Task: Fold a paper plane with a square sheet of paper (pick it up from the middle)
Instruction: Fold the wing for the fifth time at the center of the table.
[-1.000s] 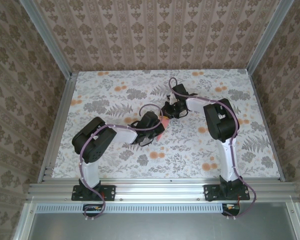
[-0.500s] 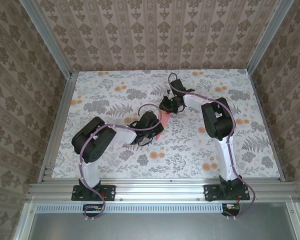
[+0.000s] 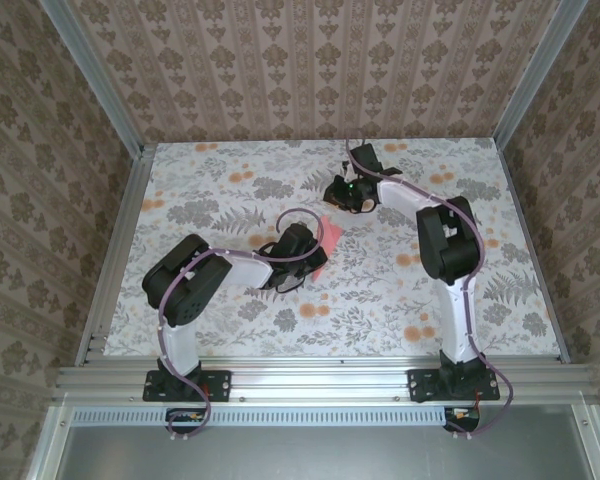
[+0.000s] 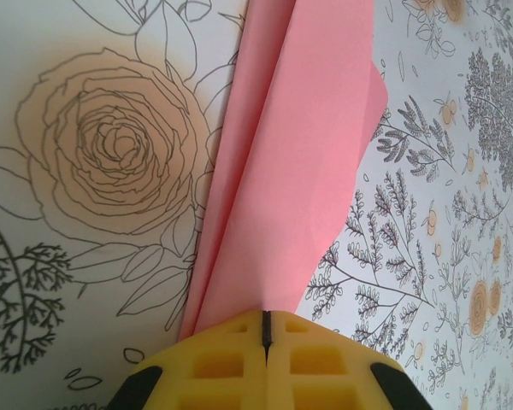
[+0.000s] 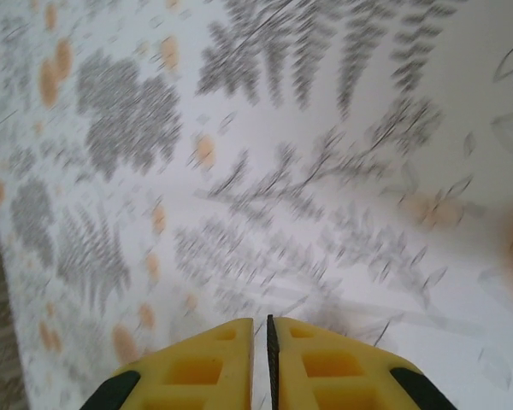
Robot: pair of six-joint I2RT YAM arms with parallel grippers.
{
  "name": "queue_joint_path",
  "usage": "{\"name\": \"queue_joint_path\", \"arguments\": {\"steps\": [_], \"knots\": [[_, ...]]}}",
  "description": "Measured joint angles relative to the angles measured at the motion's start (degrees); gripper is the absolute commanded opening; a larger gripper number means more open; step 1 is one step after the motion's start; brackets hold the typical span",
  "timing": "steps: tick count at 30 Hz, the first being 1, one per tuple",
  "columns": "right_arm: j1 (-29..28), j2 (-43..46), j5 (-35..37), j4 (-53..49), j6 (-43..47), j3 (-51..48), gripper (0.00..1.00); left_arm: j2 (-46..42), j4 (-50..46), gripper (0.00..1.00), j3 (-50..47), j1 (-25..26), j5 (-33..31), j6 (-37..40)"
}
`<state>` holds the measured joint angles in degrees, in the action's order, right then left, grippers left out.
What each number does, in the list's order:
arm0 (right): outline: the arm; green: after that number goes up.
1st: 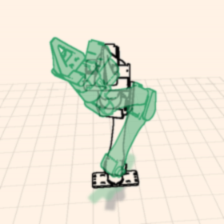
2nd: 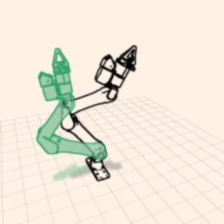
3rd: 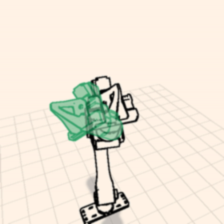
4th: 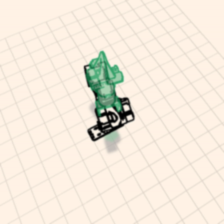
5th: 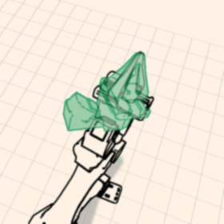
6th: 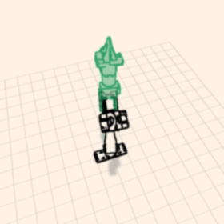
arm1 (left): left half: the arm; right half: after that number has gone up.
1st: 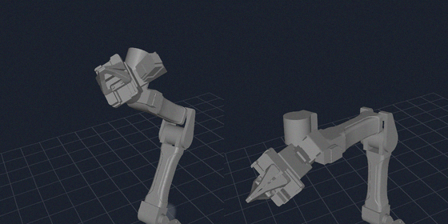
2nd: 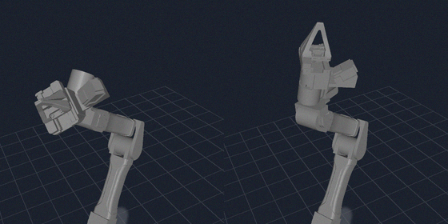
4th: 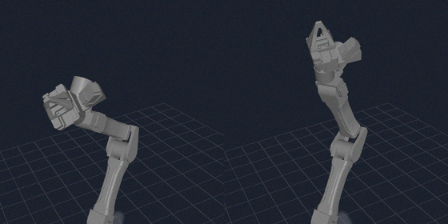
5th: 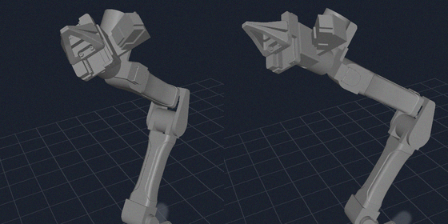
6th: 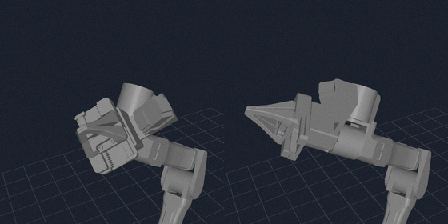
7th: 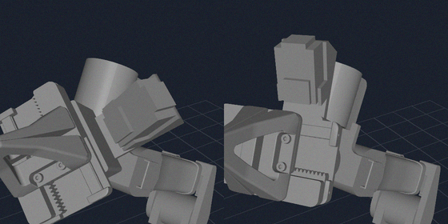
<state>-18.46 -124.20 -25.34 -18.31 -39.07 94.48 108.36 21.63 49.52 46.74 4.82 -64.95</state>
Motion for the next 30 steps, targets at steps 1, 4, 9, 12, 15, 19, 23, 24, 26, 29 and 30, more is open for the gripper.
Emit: {"name": "queue_joint_path", "arguments": {"steps": [1, 4, 9, 12, 15, 19, 23, 24, 26, 29, 30], "knots": [[-0.2, 1.3, -0.6, -0.1, 0.4, -0.9, 0.14, 0.0, 0.0, 0.03, 0.0, 0.0, 0.1, 0.0], [-1.5, 4.2, -2.5, -0.3, 1.8, -3.3, 0.12, -0.1, -0.3, 0.03, 0.0, -0.1, 0.5, 0.0], [-3.6, 3.4, -4.1, -2.2, 3.1, -4.7, 0.1, -0.1, -0.3, 0.03, 0.0, -0.3, 1.2, 0.0], [-3.8, 1.6, -5.0, -3.1, 3.3, -4.9, 0.1, -0.1, -0.3, 0.03, 0.0, -0.3, 1.2, 0.0], [-3.7, -0.4, -5.2, -3.7, 3.5, -4.9, 0.1, -0.2, -0.1, 0.03, -0.3, -0.3, 1.4, 0.0], [-3.7, -2.7, -5.1, -5.2, 4.0, -4.9, 0.1, -0.7, 0.0, 0.04, -0.8, -0.3, 1.8, 0.0], [-3.6, -3.4, -5.6, -6.0, 4.4, -4.8, 0.1, -1.3, 0.1, 0.06, -1.5, -0.5, 2.5, 0.0], [-3.6, -3.4, -5.6, -6.2, 4.5, -4.7, 0.1, -1.5, 0.1, 0.07, -1.6, -0.7, 2.9, 0.0], [-3.6, -3.6, -5.6, -6.6, 4.8, -4.4, 0.1, -1.9, -0.3, 0.09, -1.8, -1.0, 3.5, 0.3], [-3.6, -3.9, -6.0, -7.3, 5.4, -3.9, 0.1, -3.1, -1.9, 0.15, -1.8, -1.7, 4.5, 1.3], [-3.6, -3.9, -6.3, -7.3, 5.8, -3.9, 0.1, -3.6, -2.3, 0.16, -1.8, -2.0, 4.9, 1.7]]}}
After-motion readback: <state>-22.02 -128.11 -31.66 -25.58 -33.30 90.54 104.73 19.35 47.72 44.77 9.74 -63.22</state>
